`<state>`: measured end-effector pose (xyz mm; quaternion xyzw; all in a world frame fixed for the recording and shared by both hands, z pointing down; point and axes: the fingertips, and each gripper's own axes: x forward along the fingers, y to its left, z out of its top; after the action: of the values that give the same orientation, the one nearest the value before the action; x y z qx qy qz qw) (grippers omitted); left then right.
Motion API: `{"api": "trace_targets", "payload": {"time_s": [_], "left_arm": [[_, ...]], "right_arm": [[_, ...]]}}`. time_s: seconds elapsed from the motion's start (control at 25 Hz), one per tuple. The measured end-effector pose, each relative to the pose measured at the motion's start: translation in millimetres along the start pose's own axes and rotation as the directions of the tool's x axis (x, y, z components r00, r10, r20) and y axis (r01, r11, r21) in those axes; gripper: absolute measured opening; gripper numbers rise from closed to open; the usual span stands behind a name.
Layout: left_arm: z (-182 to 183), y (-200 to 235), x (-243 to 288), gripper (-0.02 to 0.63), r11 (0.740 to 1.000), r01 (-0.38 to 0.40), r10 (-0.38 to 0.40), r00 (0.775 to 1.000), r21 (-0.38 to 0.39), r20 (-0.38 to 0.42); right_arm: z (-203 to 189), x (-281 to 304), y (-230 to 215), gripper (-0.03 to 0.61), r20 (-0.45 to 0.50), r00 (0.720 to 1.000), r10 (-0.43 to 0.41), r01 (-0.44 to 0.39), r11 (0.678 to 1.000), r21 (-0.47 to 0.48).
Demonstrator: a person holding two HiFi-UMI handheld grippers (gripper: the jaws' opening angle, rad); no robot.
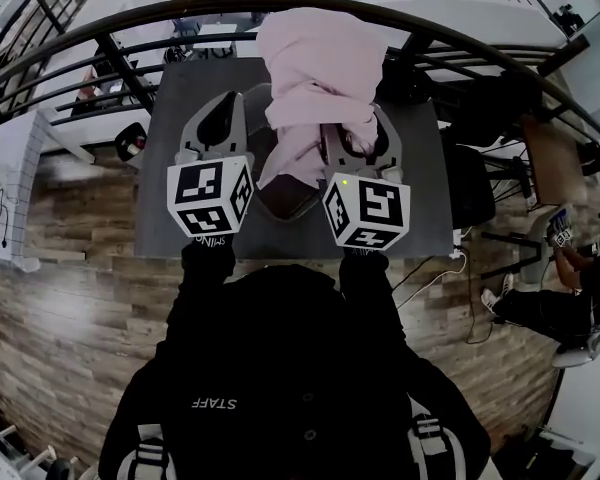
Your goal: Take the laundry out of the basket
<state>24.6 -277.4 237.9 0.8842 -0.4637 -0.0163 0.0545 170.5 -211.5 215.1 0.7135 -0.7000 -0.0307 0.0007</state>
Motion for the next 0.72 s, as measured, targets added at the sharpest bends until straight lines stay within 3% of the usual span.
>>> {"api": "trace_targets", "payload": {"time_s": [0.72], "left_arm": [[-0.2, 0.1, -2.0, 0.000, 1.000, -0.008, 0.008, 1.000, 0.017, 0.000]], "right_arm": [[1.9, -1.5, 4.1, 0.224, 0.012, 1.000, -0.007, 0.008, 1.000, -0.016]]}}
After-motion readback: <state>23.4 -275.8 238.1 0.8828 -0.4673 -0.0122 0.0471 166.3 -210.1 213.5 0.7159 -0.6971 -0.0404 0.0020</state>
